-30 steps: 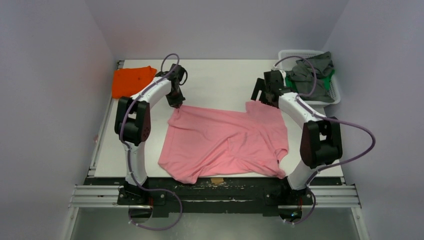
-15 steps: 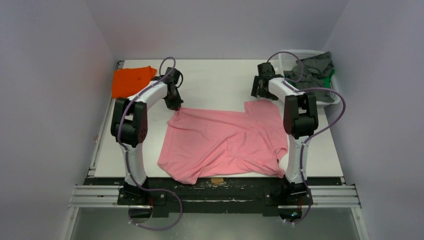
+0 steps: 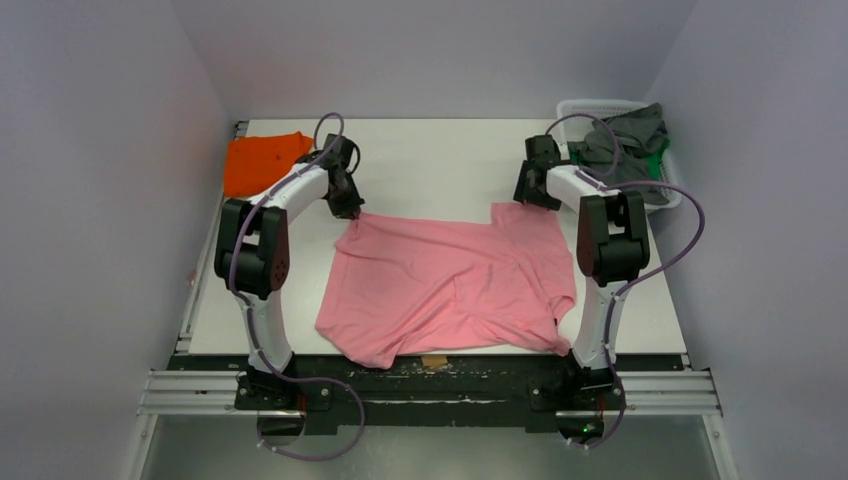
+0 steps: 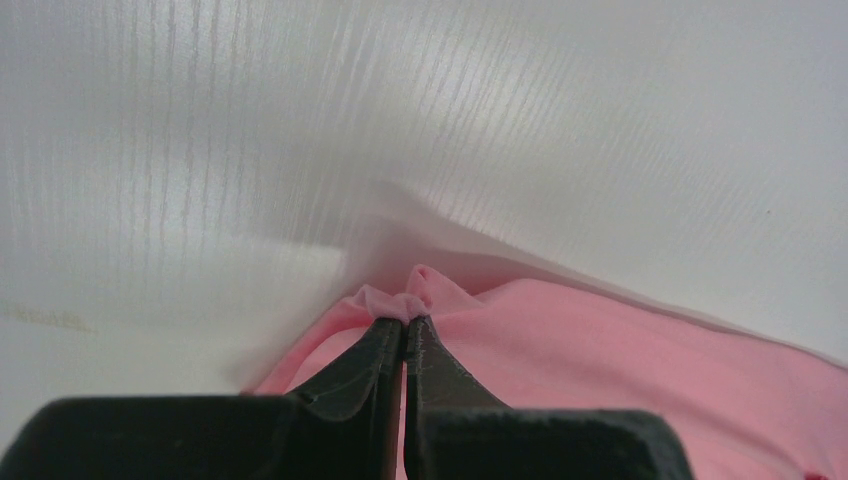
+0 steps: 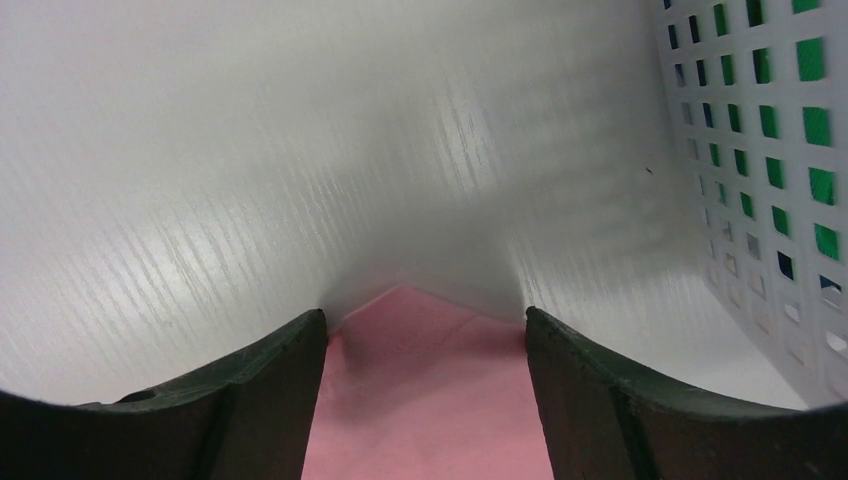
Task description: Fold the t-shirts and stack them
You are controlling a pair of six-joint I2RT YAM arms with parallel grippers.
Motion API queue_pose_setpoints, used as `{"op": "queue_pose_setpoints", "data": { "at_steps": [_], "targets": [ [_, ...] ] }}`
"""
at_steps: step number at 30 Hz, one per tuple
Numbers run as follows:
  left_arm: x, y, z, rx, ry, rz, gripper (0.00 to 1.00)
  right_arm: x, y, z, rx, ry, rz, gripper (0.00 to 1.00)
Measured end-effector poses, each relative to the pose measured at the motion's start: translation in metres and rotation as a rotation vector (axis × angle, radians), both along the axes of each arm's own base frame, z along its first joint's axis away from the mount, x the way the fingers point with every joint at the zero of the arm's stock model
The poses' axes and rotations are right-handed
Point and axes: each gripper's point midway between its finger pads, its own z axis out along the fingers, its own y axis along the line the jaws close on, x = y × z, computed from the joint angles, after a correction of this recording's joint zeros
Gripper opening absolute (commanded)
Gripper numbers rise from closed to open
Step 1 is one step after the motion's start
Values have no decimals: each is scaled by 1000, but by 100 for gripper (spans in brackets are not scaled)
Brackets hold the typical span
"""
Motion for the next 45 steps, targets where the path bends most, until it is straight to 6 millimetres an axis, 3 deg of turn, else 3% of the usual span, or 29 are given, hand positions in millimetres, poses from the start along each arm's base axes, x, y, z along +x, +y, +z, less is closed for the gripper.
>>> {"op": "queue_pose_setpoints", "data": {
  "at_steps": [4,6,13,16,19,21,24,26,30,32,38,45],
  "targets": [
    [-1,0,1,-1,-3,0,0,2,2,-1,20,-10,-1,14],
    [-1,0,1,-1,-3,0,0,2,2,-1,26,-11,-5,0],
    [2,1,10,0,-29,-7,0,6,2,2,39,-31,6,0],
    [4,2,29,3,-75,-12,0,4,3,19,48,-74,23,0],
    [3,5,69,0,-175,-17,0,-4,3,67,56,-184,38,0],
    [-2,9,108,-5,-270,-17,0,-10,2,120,60,-309,50,0],
    [-16,14,168,-7,-423,-11,0,-24,-1,220,71,-552,64,0],
    [-34,16,208,-12,-531,-11,0,-42,-3,278,78,-695,68,0],
    [-83,17,276,-56,-716,-26,0,-87,-4,364,104,-889,98,0],
    [-117,28,317,-90,-835,-17,0,-112,-1,401,121,-962,130,0],
    [-191,46,388,-168,-1061,-33,0,-193,1,495,152,-1164,209,0],
    [-275,57,471,-251,-1294,-128,0,-298,7,587,177,-1401,328,0]
  ]
}}
